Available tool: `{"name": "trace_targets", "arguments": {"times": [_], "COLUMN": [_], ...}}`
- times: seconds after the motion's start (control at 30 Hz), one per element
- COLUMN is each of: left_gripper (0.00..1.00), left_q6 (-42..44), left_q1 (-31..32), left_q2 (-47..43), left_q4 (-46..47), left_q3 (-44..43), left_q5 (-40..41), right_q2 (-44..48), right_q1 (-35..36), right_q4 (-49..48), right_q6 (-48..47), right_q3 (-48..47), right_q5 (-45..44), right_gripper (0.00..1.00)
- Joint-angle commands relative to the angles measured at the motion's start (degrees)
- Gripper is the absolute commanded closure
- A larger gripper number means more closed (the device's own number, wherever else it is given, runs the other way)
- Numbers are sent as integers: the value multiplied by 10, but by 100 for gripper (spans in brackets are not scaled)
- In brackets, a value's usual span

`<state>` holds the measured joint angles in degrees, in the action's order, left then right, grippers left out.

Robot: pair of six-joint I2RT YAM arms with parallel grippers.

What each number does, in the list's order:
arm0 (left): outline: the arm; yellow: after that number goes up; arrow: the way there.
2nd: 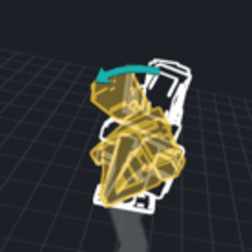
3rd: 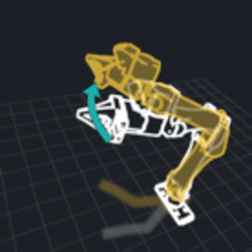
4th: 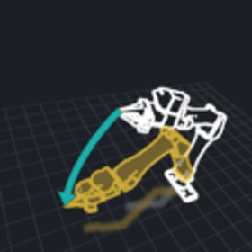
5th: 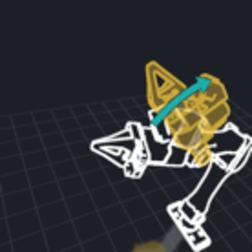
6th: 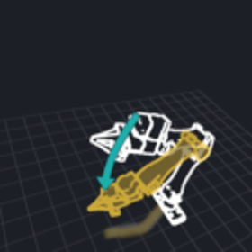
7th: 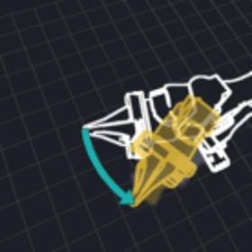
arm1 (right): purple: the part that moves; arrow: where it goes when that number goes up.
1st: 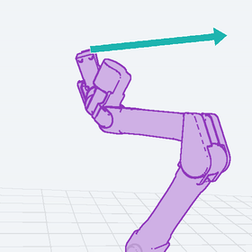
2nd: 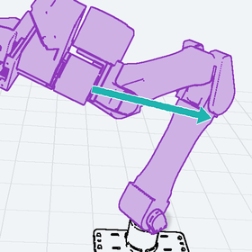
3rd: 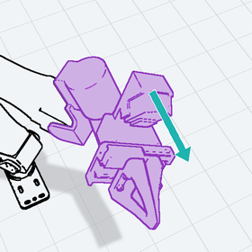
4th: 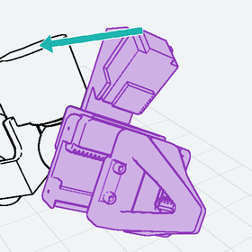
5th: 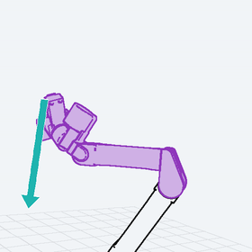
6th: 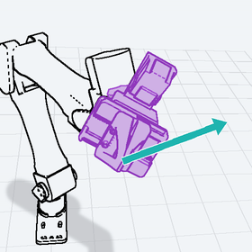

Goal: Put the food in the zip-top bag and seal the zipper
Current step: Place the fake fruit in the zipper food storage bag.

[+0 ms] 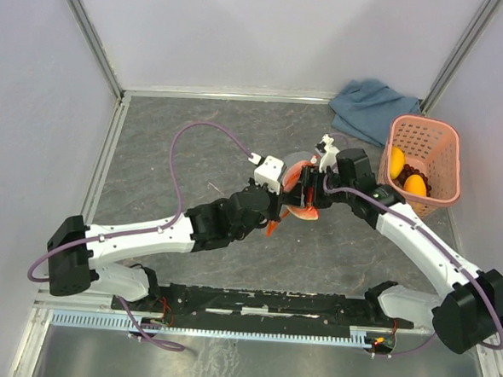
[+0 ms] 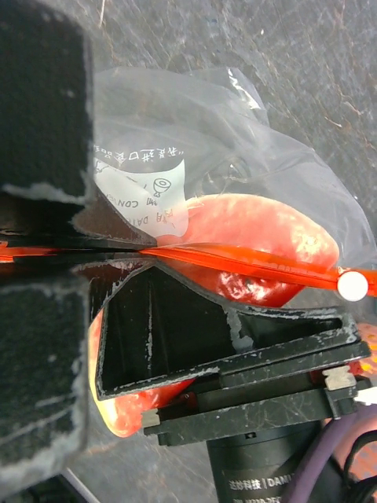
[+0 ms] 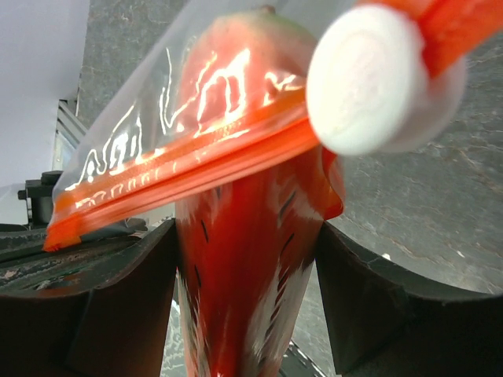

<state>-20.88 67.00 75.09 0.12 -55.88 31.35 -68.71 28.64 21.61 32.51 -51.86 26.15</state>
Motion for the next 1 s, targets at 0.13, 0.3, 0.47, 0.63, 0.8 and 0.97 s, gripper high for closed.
{"name": "trace_targets", "arguments": {"times": [0.13,0.3,0.47,0.63,0.8,0.97], "left_gripper": [97,97,97,97,97,97], "left_q6": [-63,-61,-144,-206,-228,-266], "left_q1": [-3,-2,-2,-3,-11,-42], "left_q2": [0,-4,-9,-21,-24,-22], "left_q4": [74,104,140,137,114,117], "left_q3": [-18,-1,40,57,56,64], "left_q5": [26,-62,-98,-81,-48,-69], "right_q2": [34,22,21,8,14,11], "right_q1": [3,3,3,2,3,3], "right_q4": [91,72,30,77,85,56], "right_q6": [-62,-30,8,-27,-45,-31], "right_q3": [-79,-55,-29,-46,-47,-48], "right_q5": [6,-71,-152,-243,-232,-158], "right_gripper": [48,46,45,45,46,43]}}
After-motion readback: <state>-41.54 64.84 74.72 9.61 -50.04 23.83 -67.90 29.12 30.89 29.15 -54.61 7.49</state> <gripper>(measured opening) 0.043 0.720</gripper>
